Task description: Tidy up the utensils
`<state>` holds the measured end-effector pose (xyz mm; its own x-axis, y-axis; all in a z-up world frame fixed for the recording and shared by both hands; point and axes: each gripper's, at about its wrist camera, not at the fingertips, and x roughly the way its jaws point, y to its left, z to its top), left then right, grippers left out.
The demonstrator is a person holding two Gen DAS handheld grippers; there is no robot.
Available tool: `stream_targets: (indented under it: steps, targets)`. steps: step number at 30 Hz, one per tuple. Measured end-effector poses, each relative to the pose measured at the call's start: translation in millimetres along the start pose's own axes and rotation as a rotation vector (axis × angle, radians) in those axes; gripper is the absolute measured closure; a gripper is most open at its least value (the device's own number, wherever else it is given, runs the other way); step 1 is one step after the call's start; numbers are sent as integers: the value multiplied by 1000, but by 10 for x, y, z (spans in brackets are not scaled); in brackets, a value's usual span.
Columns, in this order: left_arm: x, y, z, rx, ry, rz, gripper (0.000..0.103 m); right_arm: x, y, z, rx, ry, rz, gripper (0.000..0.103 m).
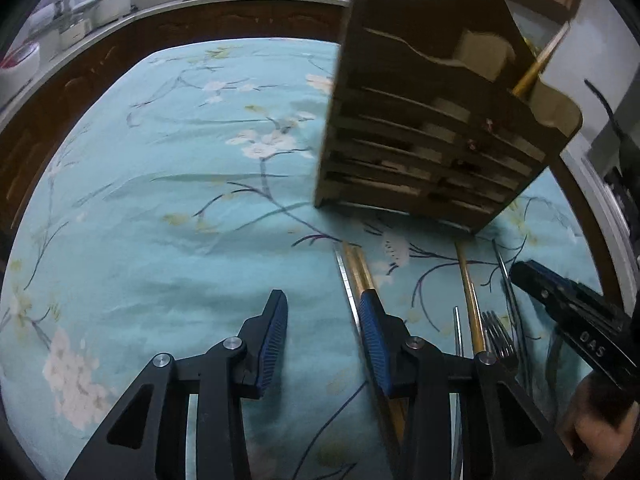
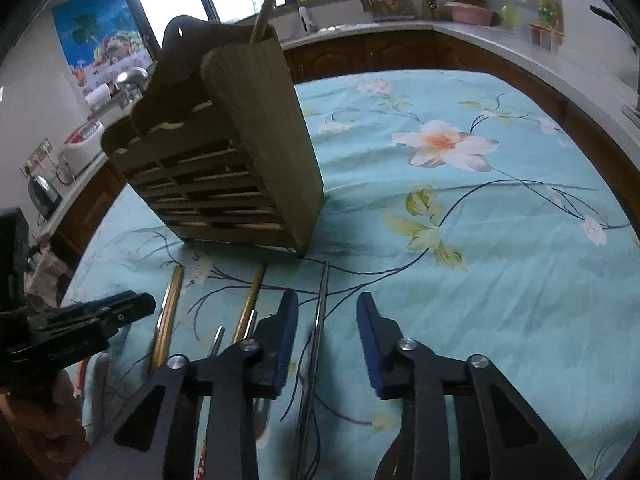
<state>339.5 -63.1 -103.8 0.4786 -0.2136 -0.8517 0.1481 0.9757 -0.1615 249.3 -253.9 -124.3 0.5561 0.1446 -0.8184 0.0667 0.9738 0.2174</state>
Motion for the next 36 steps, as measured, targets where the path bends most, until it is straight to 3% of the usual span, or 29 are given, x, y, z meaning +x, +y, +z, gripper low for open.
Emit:
stream_targets:
  steps: [2, 8, 12, 20, 21, 23, 24, 25, 26, 31, 36]
  targets:
    - [41, -43, 26, 26, -2, 31, 64, 59, 18, 18, -13, 18, -14, 80]
    - [126, -62, 93, 50, 1, 78, 65, 129, -23, 44, -5, 49, -10, 81]
    - [160, -177, 65, 126, -3, 128, 65, 168, -3, 87, -16, 59, -13, 81]
    - [216, -169, 181, 121, 14, 111, 67, 262, 38, 191, -49, 79, -27, 83]
    - [226, -183, 190, 126, 13, 110, 71, 278, 57, 205, -57, 80, -34, 83]
    - [222, -207, 193, 146, 7, 97, 93, 306, 107, 230, -83, 82, -53, 82]
    - [219, -225, 185, 158, 6, 93, 96, 318, 134, 232, -95, 83, -62, 83]
    - [209, -231, 173, 166, 3, 97, 96, 321, 151, 230, -103, 82, -69, 85]
    - [201, -230, 161, 169, -1, 97, 97, 317, 153, 224, -104, 80, -74, 97]
    - [55, -96, 92, 109, -12, 30, 100, 175, 110, 197, -50, 57, -14, 99]
    - [-372, 39, -25, 63, -76, -35, 100, -211, 134, 200, 0, -10, 67, 99]
